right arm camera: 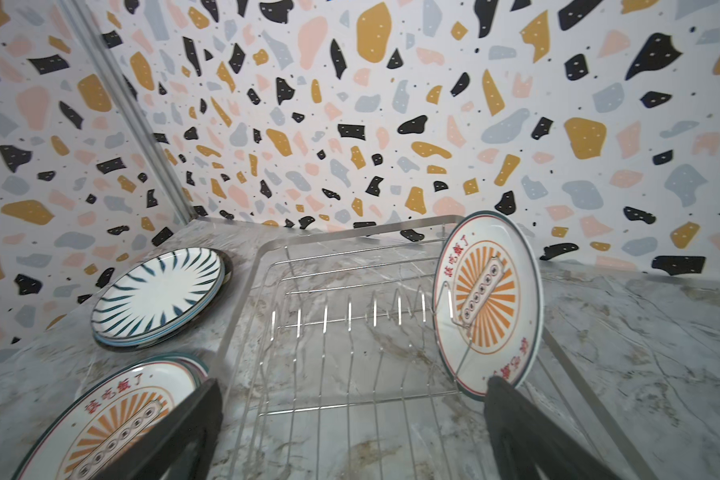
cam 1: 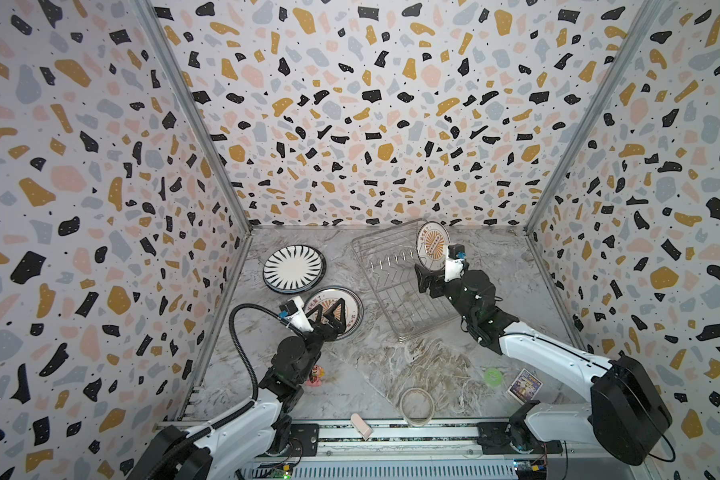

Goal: Unload the plates from the dish rack
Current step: 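Withdraw the left gripper while the right gripper reaches toward the last rack plate, then close the right gripper on the last sunburst plate and lift it from the rack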

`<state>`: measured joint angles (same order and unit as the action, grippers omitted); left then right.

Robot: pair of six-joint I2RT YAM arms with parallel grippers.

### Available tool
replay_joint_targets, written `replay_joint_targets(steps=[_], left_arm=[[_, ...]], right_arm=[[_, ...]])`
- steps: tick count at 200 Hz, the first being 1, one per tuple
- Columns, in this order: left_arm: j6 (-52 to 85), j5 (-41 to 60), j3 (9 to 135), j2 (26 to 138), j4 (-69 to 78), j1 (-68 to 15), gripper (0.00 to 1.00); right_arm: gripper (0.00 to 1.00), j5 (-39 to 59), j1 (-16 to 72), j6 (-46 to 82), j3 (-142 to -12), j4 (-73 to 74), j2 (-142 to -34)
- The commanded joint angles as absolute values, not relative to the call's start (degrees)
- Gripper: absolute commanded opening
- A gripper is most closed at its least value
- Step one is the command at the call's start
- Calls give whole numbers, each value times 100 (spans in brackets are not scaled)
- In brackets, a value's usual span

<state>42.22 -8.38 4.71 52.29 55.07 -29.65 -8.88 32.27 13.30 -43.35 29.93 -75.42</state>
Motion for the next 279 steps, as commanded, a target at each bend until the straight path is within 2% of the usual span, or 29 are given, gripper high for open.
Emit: replay_joint_targets(steps=[1, 64, 151, 164, 177, 206, 223, 279], left_arm=[[3816, -479, 698, 5380, 6453, -3120, 100], [3446, -202, 1260, 5989, 6564, -3558, 100], [3485, 191, 1660, 7036, 7102, -3665, 100], [3493, 204, 1687, 7115, 7155, -3682, 100], [3541, 162, 1705, 7184, 7187, -3683, 100], [3633, 171, 1747, 7404, 7337, -3692, 100], [3687, 219, 1800, 7542, 7408, -3692, 100], [3799, 285, 1881, 7716, 7532, -3700, 100]], right_arm=[[99, -437, 2779, 1585, -4767, 2930, -7813], [98, -59, 1993, 1610, -5746, 2848, -8951], [70, -1244, 1863, 1104, -7102, 2153, -10346], [64, -1408, 1871, 1055, -7244, 2093, -10489], [56, -1371, 1863, 1020, -7329, 2059, -10598], [48, -1252, 1861, 976, -7440, 2031, -10760], [40, -1222, 1863, 958, -7496, 1988, -10846], [26, -1349, 1893, 909, -7469, 2048, -10906]])
